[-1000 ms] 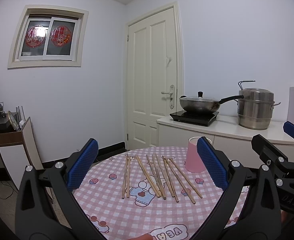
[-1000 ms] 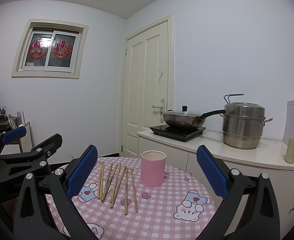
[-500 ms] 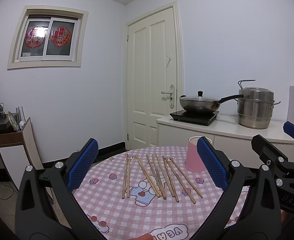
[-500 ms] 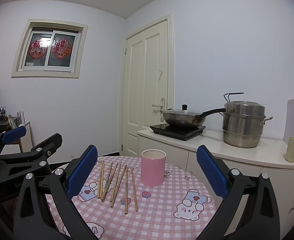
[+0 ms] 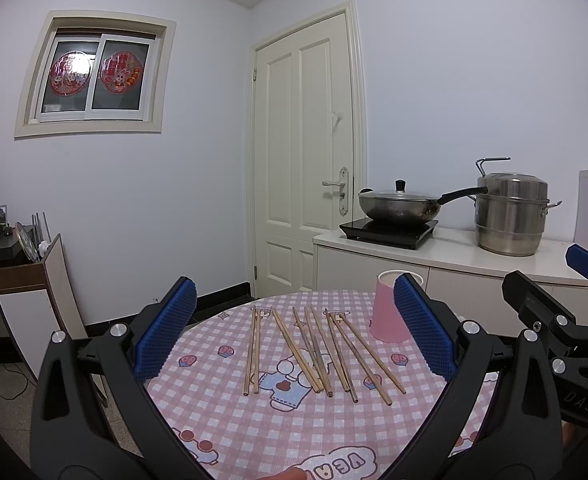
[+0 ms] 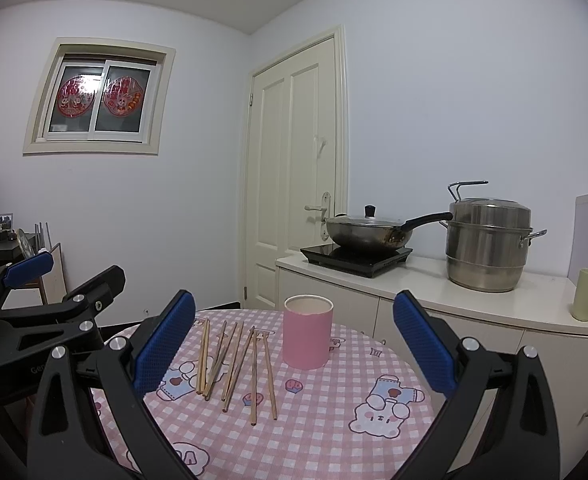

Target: Organize utensils

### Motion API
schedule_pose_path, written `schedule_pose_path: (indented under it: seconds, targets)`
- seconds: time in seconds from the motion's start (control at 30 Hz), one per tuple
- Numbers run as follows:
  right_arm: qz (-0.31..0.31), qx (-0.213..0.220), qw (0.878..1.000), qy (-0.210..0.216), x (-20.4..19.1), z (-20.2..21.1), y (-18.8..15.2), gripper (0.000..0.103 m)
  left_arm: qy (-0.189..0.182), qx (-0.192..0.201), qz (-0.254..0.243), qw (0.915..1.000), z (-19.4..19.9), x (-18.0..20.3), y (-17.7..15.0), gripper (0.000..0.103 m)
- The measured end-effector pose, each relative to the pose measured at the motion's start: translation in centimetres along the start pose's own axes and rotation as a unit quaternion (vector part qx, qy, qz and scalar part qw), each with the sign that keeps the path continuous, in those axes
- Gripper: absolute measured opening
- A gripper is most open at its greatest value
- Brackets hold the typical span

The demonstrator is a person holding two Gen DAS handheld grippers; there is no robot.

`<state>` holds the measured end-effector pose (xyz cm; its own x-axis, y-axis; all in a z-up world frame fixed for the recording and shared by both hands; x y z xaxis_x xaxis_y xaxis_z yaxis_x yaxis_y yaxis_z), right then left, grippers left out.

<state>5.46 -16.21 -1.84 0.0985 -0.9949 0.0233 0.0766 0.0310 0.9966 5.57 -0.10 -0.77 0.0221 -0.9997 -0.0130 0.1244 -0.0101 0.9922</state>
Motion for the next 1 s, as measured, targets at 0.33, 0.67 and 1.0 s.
schedule_pose_path:
  seconds: [0.33, 0.67, 1.0]
  targets:
    - [0.0, -0.003, 1.0, 0.002, -0.1, -0.06, -0.05, 0.096, -0.001, -0.001, 0.001, 1.0, -0.11, -0.01, -0.38, 0.097]
    - [-0.003, -0.006, 1.0, 0.002, 0.12, -0.21, -0.18, 0.096, 0.0, -0.002, -0.001, 1.0, -0.22, 0.08, -0.41, 0.097]
    - [-0.007, -0.01, 1.0, 0.002, 0.32, -0.3, -0.39, 0.096, 0.001, -0.003, -0.004, 1.0, -0.21, 0.16, -0.52, 0.097]
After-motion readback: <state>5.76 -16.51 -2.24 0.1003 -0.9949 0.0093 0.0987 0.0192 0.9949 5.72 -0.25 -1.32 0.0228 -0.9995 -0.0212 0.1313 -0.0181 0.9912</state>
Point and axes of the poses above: each gripper's, at about its wrist camera, not at the fingertips, and z roughly against the way its jaws point, x to its right, y to its top, the point moved 5 cm from there along -z, roughly the way its jaws point, and after that the axes turned 2 degrees about y, right-handed, at the moved point
